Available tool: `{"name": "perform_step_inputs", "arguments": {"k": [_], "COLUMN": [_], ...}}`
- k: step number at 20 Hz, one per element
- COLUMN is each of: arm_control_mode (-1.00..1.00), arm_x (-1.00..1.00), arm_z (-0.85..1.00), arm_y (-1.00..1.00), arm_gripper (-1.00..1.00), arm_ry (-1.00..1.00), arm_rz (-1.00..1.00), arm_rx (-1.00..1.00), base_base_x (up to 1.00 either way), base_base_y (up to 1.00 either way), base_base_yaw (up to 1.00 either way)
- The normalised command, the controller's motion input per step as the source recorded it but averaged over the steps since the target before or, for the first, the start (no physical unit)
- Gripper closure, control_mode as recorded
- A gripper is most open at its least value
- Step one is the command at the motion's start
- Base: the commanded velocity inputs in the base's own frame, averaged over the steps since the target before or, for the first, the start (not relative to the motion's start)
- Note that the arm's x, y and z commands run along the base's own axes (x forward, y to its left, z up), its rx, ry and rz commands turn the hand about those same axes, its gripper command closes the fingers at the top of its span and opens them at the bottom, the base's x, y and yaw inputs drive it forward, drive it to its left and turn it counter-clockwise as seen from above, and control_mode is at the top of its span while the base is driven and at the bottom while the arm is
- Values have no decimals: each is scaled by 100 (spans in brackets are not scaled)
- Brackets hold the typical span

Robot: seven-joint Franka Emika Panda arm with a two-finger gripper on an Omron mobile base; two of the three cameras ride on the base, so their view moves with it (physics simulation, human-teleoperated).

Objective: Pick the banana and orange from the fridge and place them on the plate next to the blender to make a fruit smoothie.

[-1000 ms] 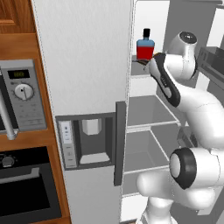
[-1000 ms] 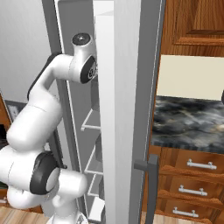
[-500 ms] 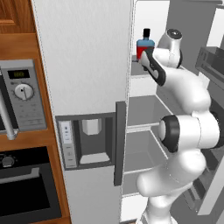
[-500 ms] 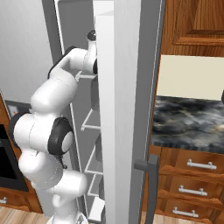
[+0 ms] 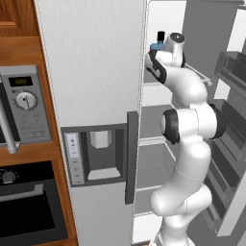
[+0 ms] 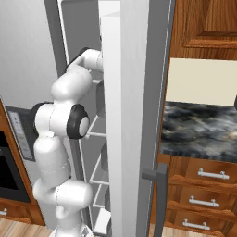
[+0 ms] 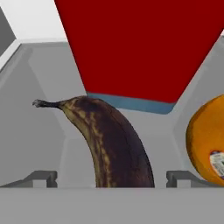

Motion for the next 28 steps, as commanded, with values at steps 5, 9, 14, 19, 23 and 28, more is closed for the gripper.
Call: {"name": "perform_step_inputs", "arguments": {"k": [5, 9, 14, 19, 23, 28], "arm_control_mode": [-100, -100, -100, -100, -100, -100], "arm_x": [14, -2, -43, -96, -100, -100], "arm_z": [-59, -20, -25, -5, 29, 30], "arm_y": [-12, -10, -1, 0, 0, 6], "arm_gripper": [100, 100, 100, 100, 100, 100], "arm_ry": [2, -1, -2, -23, -38, -16], "arm_rz": [0, 0, 0, 0, 0, 0], "arm_rx": [0, 1, 0, 0, 0, 0], "base_base_x": [0, 0, 0, 0, 0, 0], "base_base_y": [0, 0, 0, 0, 0, 0], "base_base_yaw": [0, 0, 0, 0, 0, 0]}}
